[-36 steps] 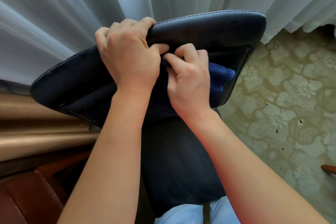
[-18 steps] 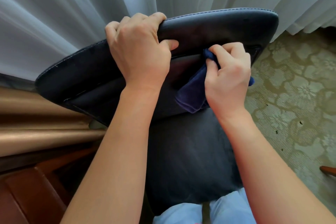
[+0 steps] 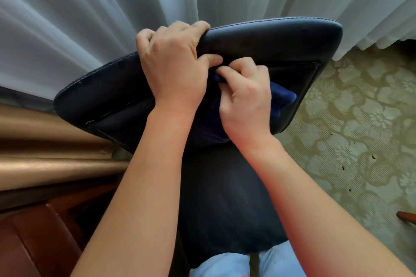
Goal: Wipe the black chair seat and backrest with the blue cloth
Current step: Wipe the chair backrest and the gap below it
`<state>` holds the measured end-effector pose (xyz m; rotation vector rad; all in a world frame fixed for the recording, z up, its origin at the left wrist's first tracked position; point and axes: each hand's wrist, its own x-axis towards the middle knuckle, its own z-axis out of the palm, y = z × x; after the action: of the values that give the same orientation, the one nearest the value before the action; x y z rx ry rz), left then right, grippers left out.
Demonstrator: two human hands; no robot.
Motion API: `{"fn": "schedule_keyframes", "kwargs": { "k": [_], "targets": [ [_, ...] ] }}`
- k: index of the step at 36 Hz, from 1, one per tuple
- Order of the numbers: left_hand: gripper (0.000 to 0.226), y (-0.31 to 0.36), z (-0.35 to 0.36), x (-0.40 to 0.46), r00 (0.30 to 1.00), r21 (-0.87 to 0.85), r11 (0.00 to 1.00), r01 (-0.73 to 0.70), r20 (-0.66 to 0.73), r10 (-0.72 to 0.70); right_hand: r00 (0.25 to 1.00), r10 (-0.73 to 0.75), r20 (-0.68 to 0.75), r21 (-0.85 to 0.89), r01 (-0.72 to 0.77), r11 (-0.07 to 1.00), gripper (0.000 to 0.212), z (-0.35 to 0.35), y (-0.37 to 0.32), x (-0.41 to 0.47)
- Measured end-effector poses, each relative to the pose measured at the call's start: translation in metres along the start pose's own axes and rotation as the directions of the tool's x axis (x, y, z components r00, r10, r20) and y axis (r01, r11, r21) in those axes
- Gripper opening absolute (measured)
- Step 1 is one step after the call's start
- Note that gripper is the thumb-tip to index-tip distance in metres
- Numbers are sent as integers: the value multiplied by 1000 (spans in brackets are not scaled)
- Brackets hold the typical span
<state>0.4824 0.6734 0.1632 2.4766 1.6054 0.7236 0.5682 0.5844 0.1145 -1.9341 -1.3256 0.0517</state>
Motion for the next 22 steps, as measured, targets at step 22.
{"fn": "schedule_keyframes", "kwargs": {
  "k": [22],
  "targets": [
    [50, -27, -5, -9, 993, 17, 996, 85, -85, -83, 996, 72, -56, -141, -80, 987, 17, -6, 12, 4]
  ]
}}
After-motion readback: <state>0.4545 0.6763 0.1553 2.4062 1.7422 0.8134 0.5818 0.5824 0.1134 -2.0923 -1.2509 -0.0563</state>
